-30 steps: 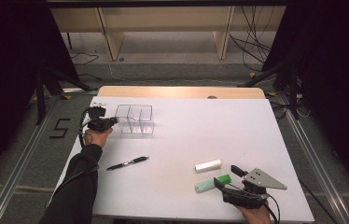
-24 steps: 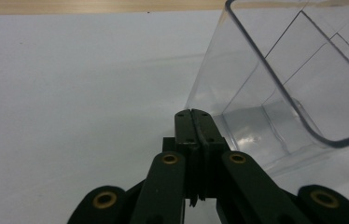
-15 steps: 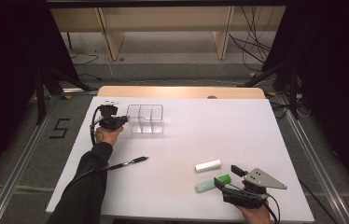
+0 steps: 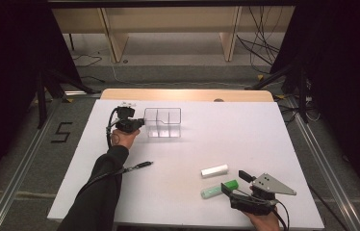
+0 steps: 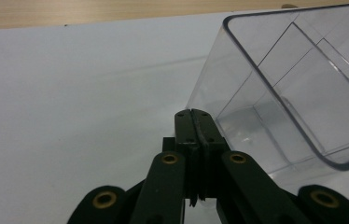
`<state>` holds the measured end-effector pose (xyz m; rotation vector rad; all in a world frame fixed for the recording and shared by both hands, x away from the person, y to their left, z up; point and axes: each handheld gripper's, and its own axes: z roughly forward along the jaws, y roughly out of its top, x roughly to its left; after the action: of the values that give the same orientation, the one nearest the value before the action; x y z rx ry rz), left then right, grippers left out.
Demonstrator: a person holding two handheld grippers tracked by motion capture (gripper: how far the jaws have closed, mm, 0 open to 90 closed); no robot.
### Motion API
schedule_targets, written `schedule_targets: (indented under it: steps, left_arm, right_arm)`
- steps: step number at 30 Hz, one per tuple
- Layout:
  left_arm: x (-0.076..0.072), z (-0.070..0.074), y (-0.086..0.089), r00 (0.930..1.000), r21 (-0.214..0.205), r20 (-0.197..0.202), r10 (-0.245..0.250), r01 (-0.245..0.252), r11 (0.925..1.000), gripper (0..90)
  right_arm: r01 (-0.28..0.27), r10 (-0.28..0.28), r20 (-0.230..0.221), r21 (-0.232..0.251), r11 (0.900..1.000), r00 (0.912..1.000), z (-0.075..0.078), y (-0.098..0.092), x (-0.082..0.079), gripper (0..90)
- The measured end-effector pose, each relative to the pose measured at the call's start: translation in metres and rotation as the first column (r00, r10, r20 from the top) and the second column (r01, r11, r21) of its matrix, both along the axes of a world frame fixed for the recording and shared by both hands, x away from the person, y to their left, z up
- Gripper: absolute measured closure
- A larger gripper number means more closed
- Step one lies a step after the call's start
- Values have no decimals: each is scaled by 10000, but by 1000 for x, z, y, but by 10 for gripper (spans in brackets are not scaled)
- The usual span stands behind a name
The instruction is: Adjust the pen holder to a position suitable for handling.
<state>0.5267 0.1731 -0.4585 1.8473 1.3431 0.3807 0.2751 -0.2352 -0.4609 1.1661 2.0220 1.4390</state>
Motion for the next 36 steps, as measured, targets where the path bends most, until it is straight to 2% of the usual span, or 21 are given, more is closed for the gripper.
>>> schedule_targets:
  steps: [14, 19, 36]
  left_arm:
    - [1, 2, -28, 9994, -173, -21, -337, 337, 9993, 895]
    - [1, 2, -36, 9987, -83, -90, -495, 495, 9987, 895]
    - [2, 1, -50, 9965, -33, -129, -822, 821, 9966, 894]
  right_arm:
    - [-19, 19, 1, 1, 10000, 10000, 0, 0, 0, 207]
    - [-27, 27, 7, -2, 10000, 10000, 0, 0, 0, 207]
    - [-47, 46, -21, -1, 10000, 10000, -1, 0, 0, 207]
